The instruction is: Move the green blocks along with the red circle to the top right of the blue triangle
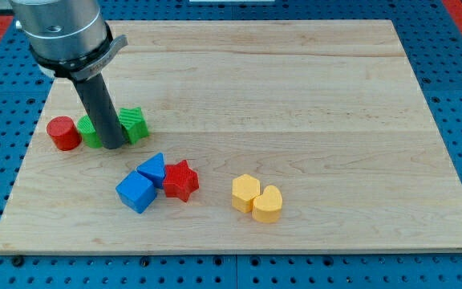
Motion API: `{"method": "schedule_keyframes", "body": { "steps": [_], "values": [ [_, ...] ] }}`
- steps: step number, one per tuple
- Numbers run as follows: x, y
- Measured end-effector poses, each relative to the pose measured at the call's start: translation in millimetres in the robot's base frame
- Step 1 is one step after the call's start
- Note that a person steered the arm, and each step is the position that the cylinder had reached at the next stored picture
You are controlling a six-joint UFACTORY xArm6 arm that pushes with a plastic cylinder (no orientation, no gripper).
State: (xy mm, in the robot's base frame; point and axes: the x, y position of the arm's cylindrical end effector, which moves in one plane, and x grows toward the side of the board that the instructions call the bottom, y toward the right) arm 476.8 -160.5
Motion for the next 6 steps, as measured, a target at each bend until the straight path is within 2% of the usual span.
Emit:
{"method": "schedule_keyframes", "body": {
  "steps": [1,2,3,4,5,6],
  "values": [
    [35.5,-48.5],
    [32.3,-141.4],
    [-6.5,-134.3],
    [-43.1,-61.8],
    [-43.6,27.3],
    [-23.5,20.2]
  ]
}}
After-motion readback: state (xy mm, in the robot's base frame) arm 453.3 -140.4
